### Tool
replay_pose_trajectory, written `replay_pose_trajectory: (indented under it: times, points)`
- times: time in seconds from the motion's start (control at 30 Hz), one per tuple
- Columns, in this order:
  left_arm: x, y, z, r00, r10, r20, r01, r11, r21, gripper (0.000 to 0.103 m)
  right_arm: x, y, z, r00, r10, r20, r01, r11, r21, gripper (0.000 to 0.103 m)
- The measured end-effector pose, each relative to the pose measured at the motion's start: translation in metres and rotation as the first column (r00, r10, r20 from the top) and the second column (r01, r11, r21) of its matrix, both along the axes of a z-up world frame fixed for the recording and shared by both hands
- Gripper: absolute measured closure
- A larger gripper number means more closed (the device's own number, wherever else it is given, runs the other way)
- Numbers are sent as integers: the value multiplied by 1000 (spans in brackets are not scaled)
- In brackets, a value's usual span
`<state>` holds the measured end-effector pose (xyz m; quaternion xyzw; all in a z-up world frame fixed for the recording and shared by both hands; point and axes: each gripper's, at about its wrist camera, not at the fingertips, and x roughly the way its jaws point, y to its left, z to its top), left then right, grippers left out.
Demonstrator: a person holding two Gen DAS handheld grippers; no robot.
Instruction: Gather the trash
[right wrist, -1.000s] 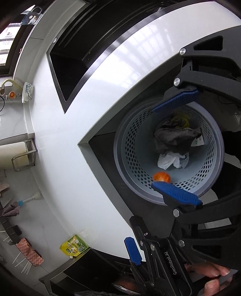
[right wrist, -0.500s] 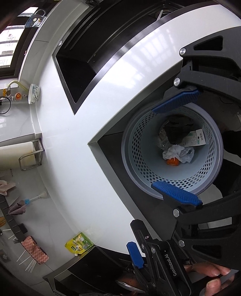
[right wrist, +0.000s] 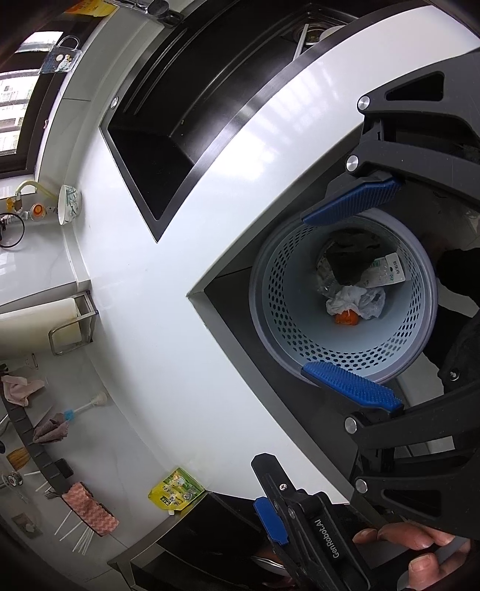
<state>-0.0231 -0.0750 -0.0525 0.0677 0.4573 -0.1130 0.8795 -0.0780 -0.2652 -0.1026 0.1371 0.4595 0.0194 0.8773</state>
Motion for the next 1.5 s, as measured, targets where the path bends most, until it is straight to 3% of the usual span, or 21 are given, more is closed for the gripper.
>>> replay_pose_trajectory:
  times: [0.3, 1.5]
  points:
    - [-1, -2, 7, 1000, -4, 8, 4, 1000, 1, 8, -1, -2, 2, 1000, -10, -3, 10, 1000, -3, 30]
    - [-4, -4, 13, 1000, 3, 21, -4, 999, 42, 7, -4, -2, 7, 1000, 2, 12, -2, 999, -37, 30]
